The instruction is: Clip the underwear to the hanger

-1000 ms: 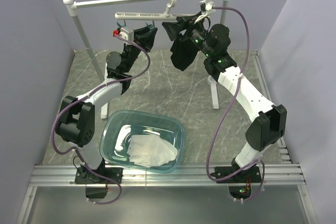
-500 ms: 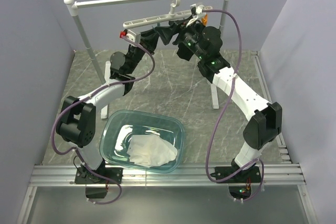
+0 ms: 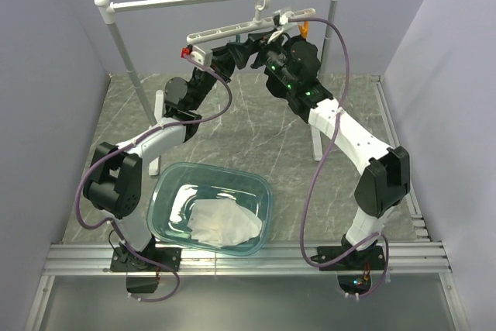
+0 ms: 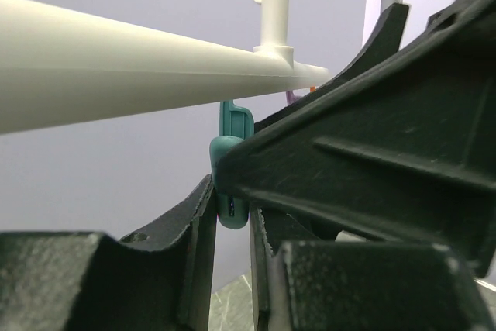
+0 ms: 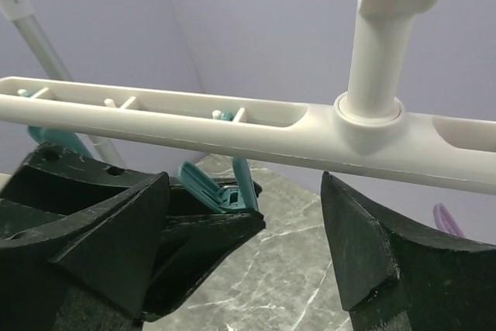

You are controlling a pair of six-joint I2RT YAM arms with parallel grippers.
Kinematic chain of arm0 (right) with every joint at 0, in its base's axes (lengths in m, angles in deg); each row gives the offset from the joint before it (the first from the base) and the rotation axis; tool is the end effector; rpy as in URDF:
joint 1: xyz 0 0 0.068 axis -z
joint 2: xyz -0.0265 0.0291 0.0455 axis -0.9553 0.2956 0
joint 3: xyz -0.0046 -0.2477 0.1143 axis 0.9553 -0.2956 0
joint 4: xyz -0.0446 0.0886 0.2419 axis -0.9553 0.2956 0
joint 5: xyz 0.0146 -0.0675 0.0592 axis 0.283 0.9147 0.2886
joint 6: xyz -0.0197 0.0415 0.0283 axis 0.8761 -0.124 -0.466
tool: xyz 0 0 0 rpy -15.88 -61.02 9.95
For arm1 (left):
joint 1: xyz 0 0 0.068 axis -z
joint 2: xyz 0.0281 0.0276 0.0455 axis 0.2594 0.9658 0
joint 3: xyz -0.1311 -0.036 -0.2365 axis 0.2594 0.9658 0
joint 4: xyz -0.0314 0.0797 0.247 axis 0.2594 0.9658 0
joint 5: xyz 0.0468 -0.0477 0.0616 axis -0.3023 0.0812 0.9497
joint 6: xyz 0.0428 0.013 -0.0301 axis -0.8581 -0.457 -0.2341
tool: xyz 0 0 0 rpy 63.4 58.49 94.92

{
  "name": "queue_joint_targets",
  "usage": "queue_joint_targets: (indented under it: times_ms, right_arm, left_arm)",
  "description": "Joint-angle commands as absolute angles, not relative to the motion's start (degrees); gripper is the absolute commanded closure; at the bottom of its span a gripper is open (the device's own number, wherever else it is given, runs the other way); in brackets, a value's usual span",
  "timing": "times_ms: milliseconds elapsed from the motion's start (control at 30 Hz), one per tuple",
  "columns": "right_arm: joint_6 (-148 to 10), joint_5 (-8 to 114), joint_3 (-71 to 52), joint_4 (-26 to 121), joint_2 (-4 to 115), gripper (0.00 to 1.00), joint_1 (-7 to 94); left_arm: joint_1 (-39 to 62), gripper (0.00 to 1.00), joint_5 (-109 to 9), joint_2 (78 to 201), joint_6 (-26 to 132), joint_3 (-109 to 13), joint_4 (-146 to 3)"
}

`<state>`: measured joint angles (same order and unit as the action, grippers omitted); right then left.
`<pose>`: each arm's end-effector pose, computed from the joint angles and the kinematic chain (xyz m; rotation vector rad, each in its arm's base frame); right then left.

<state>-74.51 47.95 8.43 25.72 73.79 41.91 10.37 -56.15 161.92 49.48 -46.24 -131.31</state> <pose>0.3543 0.2213 0.4392 -0.4130 1.2806 0.7848 0.3510 -0.1765 0.3741 0.3822 0.9476 -0.6633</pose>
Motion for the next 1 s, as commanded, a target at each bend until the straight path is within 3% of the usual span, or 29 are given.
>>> queue_joint_targets:
  times_ms: [0,200,300,400,433,500,533,633,733,967]
  right_arm:
    - [-73.0,49.4,11.5,23.4,74.3,0.14,41.4]
    - [-73.1,49.4,13.4,23.1,75.5,0.16,41.4]
    - [-73.4,49.0,14.2,23.3,76.1,0.23,41.3]
    - [-74.0,49.0,14.5,23.3,76.1,0.38,41.3]
    - [-74.0,49.1,14.3,23.2,76.2,0.48,41.3]
    - [-74.0,49.2,14.4,23.2,76.1,0.59,41.3]
    - [-74.2,49.1,14.6,23.2,76.1,0.69,41.2]
    - [-74.6,48.7,15.1,23.4,76.4,0.87,41.1]
    - [-75.8,48.4,15.8,23.6,76.6,1.0,41.2]
    - [-76.7,48.2,16.1,23.9,76.7,1.0,41.2]
  left_arm:
    - [11.2,0.95,-58.8,158.5,48.5,-46.9,-133.4]
    - [11.3,0.95,-60.3,158.5,48.1,-47.2,-133.0]
    - [11.7,0.95,-60.4,158.4,47.8,-47.1,-132.9]
    - [11.7,0.94,-60.7,158.2,47.7,-47.0,-132.8]
    - [11.6,0.91,-60.9,158.1,47.5,-47.0,-132.7]
    - [11.6,0.87,-60.8,158.0,47.5,-46.8,-132.3]
    - [11.7,0.8,-60.8,157.9,47.4,-46.8,-132.3]
    - [11.6,0.64,-60.9,157.1,47.1,-46.4,-131.5]
    - [11.4,0.53,-61.1,155.4,46.4,-45.1,-129.4]
    - [11.1,0.4,-61.2,147.8,46.2,-39.0,-122.5]
